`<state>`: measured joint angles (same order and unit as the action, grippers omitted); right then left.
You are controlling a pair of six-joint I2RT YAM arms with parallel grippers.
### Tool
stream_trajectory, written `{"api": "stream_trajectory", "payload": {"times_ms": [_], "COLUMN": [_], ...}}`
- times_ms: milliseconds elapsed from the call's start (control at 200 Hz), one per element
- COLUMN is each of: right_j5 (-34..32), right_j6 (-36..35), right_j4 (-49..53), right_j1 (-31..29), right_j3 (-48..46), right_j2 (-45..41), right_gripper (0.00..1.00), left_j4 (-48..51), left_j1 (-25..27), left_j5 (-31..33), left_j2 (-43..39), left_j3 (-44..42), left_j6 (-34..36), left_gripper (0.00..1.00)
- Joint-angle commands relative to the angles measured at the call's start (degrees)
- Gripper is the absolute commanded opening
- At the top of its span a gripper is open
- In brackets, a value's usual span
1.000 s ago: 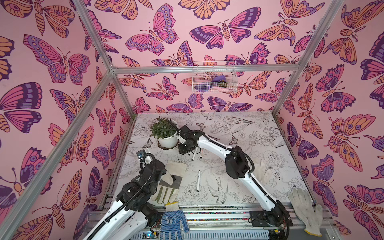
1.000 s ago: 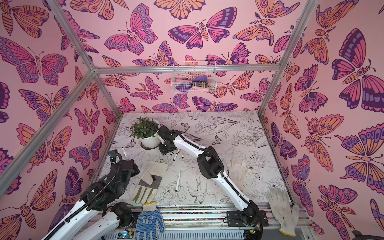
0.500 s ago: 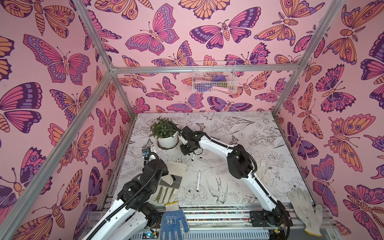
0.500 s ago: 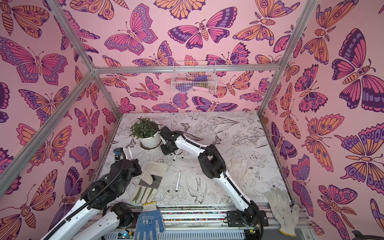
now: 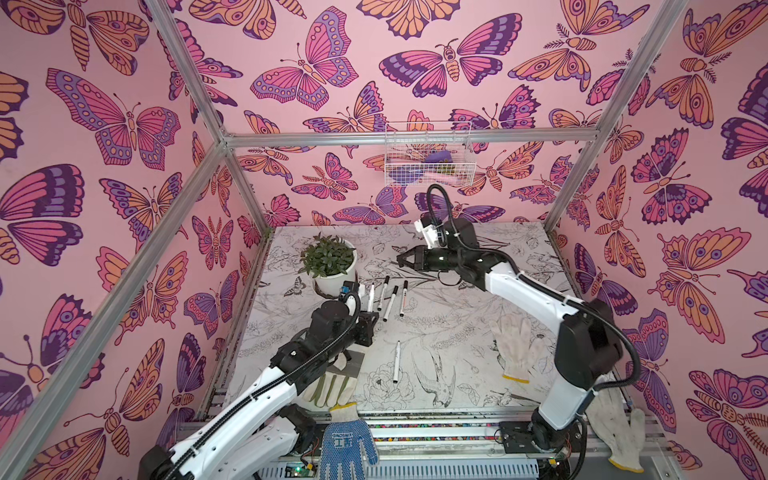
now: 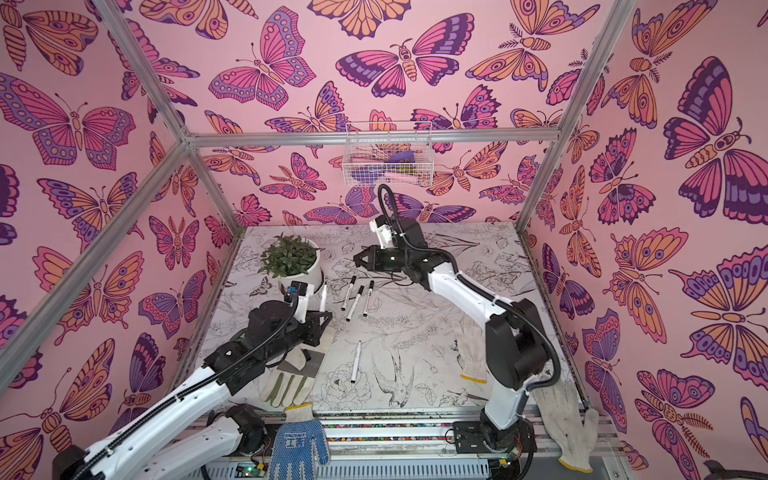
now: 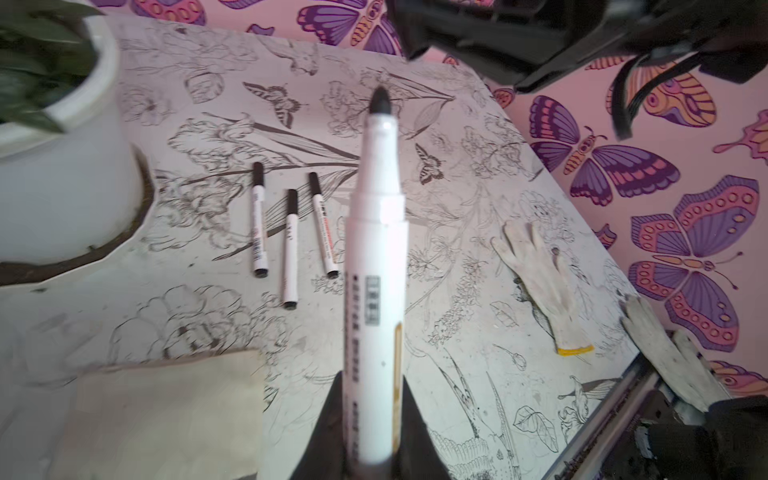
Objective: Insert the pens into the pen caps
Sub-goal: 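Lift the black cap with the right gripper toward the left-held marker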
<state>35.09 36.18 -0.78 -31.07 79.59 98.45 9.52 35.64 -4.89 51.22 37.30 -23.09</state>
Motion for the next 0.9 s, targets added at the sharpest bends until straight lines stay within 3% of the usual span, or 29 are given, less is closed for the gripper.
{"api": "stream_trajectory", "payload": {"times_ms": [0, 155, 466, 776, 896], "right_j5": [7.17, 7.71, 2.73, 2.41, 2.88], "right_j6": [5.91, 10.07, 16.74, 16.82, 13.34], "right_j4": [-11.16, -19.87, -31.35, -32.11, -27.25], "right_j1": [0.83, 1.12, 2.42, 3.65, 3.65], "right_j3": [-5.32, -11.33, -19.49, -21.18, -21.13], "right_j2": [-2.76, -6.37, -10.98, -13.05, -14.23], "right_gripper": [0.0, 0.0, 0.0, 0.0, 0.0], "left_j4": [-9.91, -16.09, -19.57, -19.56, -19.71], "left_j1": [-0.09, 0.54, 5.11, 6.81, 6.9], "left_j5": [-7.95, -10.3, -7.43, -4.3, -3.83], "left_j2": [5.58, 12.77, 19.33, 19.81, 19.62], "left_j3": [1.47, 3.74, 6.62, 7.24, 7.41], "left_j6": [1.63, -0.49, -0.78, -0.2, -0.33], "left_gripper": [0.0, 0.0, 0.0, 0.0, 0.0]}}
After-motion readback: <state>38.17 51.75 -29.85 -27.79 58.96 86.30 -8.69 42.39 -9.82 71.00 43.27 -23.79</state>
